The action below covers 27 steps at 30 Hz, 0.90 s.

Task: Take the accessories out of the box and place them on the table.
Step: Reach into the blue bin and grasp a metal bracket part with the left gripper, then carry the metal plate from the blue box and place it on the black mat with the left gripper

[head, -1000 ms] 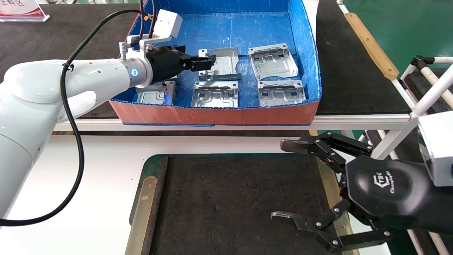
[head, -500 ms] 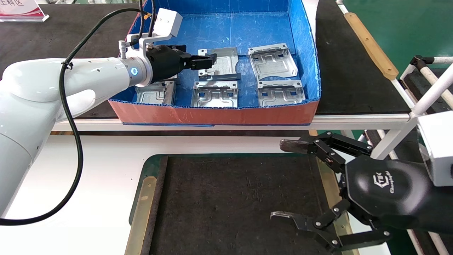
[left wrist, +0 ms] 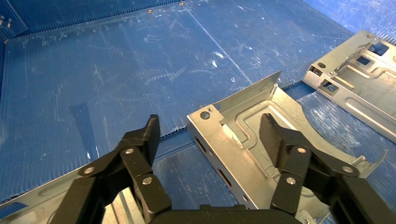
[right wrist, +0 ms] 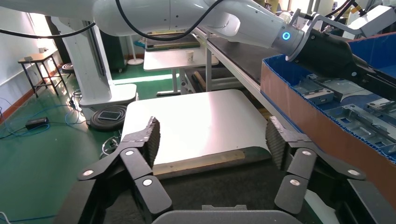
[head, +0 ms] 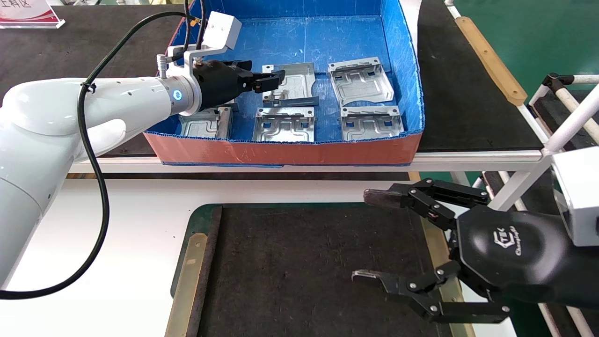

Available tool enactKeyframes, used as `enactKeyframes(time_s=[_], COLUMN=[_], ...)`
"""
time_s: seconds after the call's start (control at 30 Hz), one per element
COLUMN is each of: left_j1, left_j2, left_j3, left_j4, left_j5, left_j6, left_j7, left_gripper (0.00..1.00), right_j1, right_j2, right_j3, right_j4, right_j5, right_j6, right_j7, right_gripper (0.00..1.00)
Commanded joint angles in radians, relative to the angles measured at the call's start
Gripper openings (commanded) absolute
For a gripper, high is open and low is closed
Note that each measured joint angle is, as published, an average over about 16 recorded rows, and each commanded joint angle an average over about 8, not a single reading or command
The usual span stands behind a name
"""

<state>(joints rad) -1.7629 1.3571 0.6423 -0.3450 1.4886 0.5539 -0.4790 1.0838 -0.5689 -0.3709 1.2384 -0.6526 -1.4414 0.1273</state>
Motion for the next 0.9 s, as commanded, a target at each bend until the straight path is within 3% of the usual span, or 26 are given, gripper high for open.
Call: enactKeyframes(time_s=[0.03, 0.9], left_j1=[0.000, 0.004], left_j2=[0.000, -0.008], left_j3=[0.000, 0.000], left_j4=[-0.001, -0.015], left_j5=[0.000, -0.001], left_j6=[0.000, 0.003], left_j7=[0.000, 0.003], left_gripper=[0.00, 0.00], right_j1=[0.000, 0.000], right_j2=[0.000, 0.000], right_j3=[0.000, 0.000], right_j4=[0.000, 0.000], right_j5=[0.000, 0.000], right_j6=[0.000, 0.000], right_j7=[0.000, 0.000], right_gripper=[0.00, 0.00])
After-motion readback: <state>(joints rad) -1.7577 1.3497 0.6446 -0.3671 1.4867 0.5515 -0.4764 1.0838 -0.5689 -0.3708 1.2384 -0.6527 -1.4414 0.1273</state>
